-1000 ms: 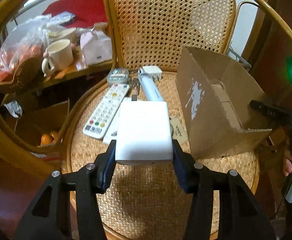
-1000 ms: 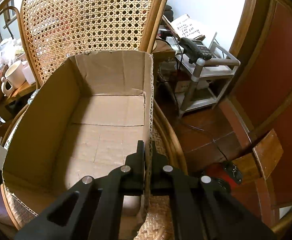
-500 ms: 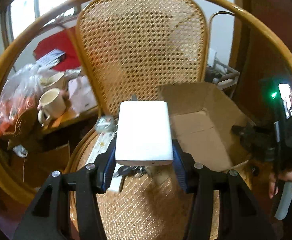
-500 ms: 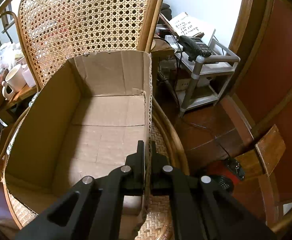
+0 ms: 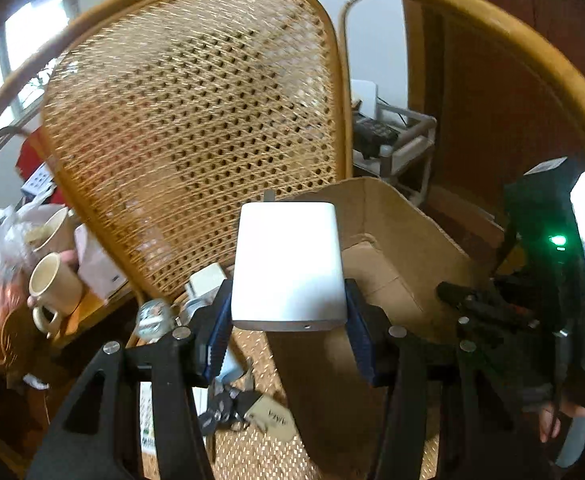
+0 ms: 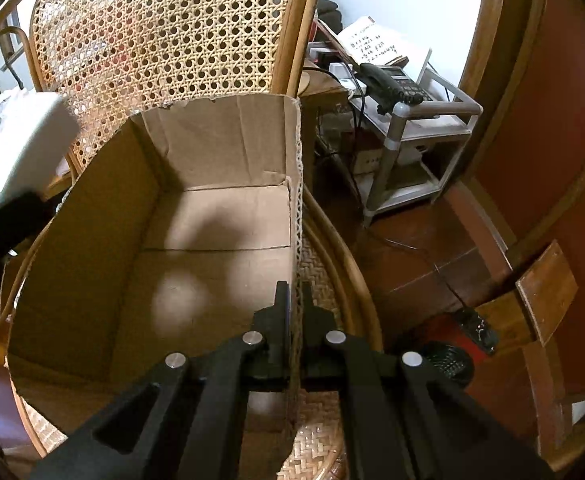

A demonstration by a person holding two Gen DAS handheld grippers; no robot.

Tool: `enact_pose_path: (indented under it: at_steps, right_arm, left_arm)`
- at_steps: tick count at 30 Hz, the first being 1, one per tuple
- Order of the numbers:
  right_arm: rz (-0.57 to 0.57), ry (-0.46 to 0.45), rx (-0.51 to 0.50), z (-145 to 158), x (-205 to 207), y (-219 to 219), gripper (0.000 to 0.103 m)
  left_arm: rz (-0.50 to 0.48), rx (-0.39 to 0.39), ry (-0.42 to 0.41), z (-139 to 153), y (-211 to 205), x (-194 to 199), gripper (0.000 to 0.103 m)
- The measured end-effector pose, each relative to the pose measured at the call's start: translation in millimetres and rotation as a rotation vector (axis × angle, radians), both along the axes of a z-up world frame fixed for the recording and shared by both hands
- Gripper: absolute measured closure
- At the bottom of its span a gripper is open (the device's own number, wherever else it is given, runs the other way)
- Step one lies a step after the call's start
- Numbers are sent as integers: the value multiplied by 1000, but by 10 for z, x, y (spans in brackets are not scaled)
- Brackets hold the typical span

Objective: Organize rigid objects
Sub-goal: 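Carry the white square box into the cardboard box and release it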

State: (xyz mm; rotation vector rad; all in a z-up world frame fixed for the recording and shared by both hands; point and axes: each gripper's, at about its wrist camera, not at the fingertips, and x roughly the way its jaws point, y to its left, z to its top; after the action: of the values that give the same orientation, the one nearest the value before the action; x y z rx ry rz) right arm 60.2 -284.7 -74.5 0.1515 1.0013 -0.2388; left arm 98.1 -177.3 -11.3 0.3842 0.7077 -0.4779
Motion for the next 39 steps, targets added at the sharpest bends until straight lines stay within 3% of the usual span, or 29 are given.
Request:
enact_pose_path:
  at_steps: [5, 14, 16, 18, 20, 26, 39]
  right_arm:
    - [-23, 4, 30, -31, 23, -58, 98]
    - [-27, 15, 25, -61, 36, -41, 98]
    - [-33, 17, 27, -67, 39, -36, 98]
    - [-30, 13, 37, -58, 37, -42, 98]
    - [-33, 8, 43, -46, 35, -43, 98]
    - [-29, 15, 36, -70, 31, -35, 98]
    - [-19, 18, 32, -77, 23, -29, 98]
  left_arm:
    - [-30, -57, 111, -156, -67, 145, 52]
    - [-47, 16, 147, -349, -229, 127, 52]
    - [-23, 24, 86, -315, -209, 96, 52]
    - [1, 13, 39, -236, -164, 66, 39]
    - [26, -2, 11, -171, -103, 59, 15]
    - [76, 10, -3, -96, 98, 123, 4]
    - [304, -139, 51, -107, 1110, 560, 1]
